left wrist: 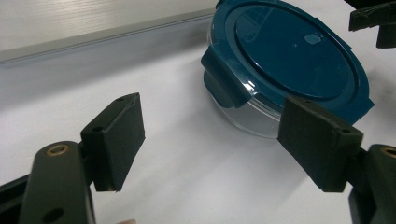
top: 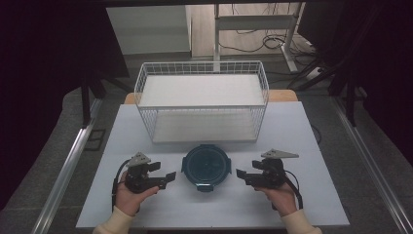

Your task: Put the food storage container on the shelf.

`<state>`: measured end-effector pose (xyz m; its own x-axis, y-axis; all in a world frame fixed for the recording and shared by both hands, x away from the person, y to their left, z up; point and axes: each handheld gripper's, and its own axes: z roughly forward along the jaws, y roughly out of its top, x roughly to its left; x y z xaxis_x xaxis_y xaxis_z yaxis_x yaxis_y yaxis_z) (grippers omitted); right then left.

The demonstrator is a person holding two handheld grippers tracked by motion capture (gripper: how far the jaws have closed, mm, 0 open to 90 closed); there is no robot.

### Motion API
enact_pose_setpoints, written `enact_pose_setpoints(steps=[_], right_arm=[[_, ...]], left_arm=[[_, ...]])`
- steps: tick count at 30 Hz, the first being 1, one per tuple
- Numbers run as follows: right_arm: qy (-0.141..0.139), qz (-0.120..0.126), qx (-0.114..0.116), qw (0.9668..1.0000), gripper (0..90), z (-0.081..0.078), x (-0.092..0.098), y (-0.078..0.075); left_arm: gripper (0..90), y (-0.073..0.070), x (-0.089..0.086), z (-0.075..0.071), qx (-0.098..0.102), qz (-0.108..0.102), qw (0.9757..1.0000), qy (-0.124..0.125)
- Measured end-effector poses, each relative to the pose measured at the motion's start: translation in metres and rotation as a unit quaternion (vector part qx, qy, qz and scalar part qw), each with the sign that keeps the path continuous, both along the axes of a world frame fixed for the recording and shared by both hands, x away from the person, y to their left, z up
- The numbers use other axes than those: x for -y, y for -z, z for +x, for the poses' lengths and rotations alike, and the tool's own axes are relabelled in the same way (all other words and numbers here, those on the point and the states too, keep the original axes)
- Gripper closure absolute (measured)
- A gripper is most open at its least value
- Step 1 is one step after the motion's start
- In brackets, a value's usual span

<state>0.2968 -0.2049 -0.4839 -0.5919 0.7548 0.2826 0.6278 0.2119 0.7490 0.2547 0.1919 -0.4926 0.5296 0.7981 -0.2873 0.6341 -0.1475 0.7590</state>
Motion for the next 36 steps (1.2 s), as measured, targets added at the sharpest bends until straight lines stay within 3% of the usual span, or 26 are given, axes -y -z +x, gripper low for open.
enact_pose_setpoints(steps=[3, 8, 13, 18, 21, 24, 28, 33, 35, 36], right_arm=[[-0.004, 0.005, -0.008, 0.9999, 20.4, 0.001, -0.002, 0.001], [-0.009, 0.011, -0.015, 0.9998, 19.6, 0.003, -0.006, 0.001], [-0.012, 0.033, -0.015, 0.9993, 19.3, 0.013, -0.011, -0.013], [-0.011, 0.026, -0.026, 0.9993, 17.6, 0.019, -0.022, -0.014], [-0.007, 0.036, -0.031, 0.9988, 17.2, 0.023, -0.026, -0.016], [-0.009, 0.073, -0.052, 0.9960, 16.6, 0.030, -0.027, -0.017], [-0.008, 0.072, -0.060, 0.9956, 15.5, 0.034, -0.032, -0.010], [-0.010, 0.064, -0.080, 0.9947, 14.3, 0.036, -0.038, 0.000], [-0.014, 0.065, -0.086, 0.9941, 13.7, 0.036, -0.042, 0.003], [-0.015, 0.065, -0.091, 0.9936, 13.3, 0.035, -0.043, 0.005]], left_arm=[[20.2, -0.001, 0.003, 0.000, 0.006, 0.020, 0.9998, -0.002], [18.4, -0.008, 0.004, 0.003, 0.002, 0.001, 1.0000, -0.002], [17.9, -0.024, 0.003, 0.011, 0.002, -0.025, 0.9997, -0.002], [15.7, -0.026, 0.011, 0.026, -0.035, -0.043, 0.9985, 0.003], [13.5, -0.025, 0.016, 0.036, -0.062, -0.068, 0.9958, 0.003], [12.7, -0.020, 0.021, 0.044, -0.083, -0.089, 0.9925, 0.008], [12.9, -0.011, 0.023, 0.052, -0.098, -0.110, 0.9889, 0.016], [13.3, 0.003, 0.018, 0.056, -0.129, -0.142, 0.9812, 0.023], [13.0, 0.005, 0.017, 0.055, -0.129, -0.135, 0.9822, 0.023], [13.4, 0.005, 0.017, 0.055, -0.127, -0.141, 0.9815, 0.023]])
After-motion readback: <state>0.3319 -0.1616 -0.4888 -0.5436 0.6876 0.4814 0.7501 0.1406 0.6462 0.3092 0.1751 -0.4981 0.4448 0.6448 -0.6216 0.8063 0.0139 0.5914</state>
